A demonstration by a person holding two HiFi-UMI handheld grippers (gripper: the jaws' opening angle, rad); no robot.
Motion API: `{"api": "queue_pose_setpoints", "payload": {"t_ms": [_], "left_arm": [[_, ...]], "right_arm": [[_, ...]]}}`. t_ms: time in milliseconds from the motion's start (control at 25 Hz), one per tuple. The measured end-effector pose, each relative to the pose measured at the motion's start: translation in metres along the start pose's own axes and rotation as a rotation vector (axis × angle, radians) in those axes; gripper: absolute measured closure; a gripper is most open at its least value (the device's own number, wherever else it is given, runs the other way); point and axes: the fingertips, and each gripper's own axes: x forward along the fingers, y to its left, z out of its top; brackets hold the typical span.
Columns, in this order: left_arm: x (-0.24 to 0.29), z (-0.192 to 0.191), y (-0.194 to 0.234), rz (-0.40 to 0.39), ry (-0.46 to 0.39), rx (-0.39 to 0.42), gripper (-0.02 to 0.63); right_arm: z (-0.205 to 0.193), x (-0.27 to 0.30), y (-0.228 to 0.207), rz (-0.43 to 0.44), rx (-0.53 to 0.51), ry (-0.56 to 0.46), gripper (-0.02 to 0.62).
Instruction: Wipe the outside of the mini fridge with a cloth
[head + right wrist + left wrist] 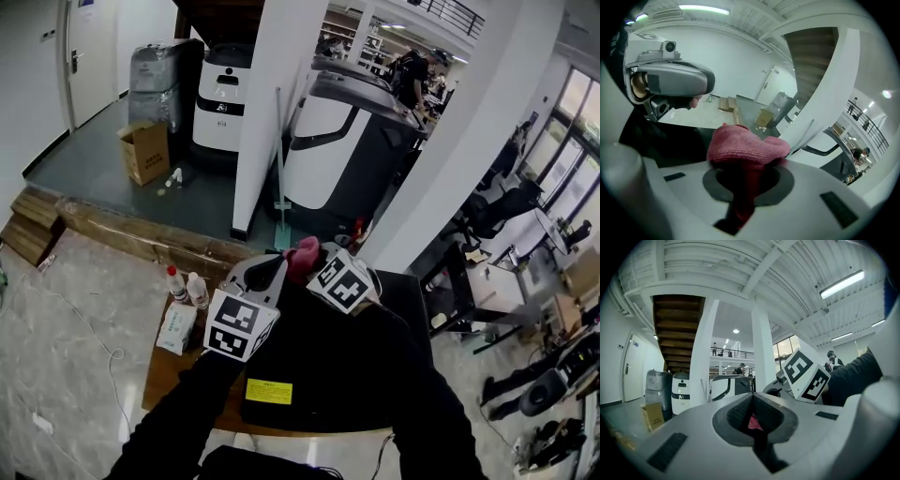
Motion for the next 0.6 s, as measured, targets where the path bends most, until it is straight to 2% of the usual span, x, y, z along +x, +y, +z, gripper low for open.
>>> {"api": "queue_pose_setpoints", "payload": {"t_ms": [280, 600], "left_arm": [[-0.011, 0.001, -0.008, -0.010, 0.023, 0.001, 0.600], [-0.049, 0.006, -0.028, 0.027, 0.026, 0.003, 0.600]], "right_arm": [[-0.001, -0.011, 0.017, 0.060, -0.009, 0.001, 0.552], [0.000, -0.043, 0.072, 0.115, -0.065, -0.041, 0.552]]}}
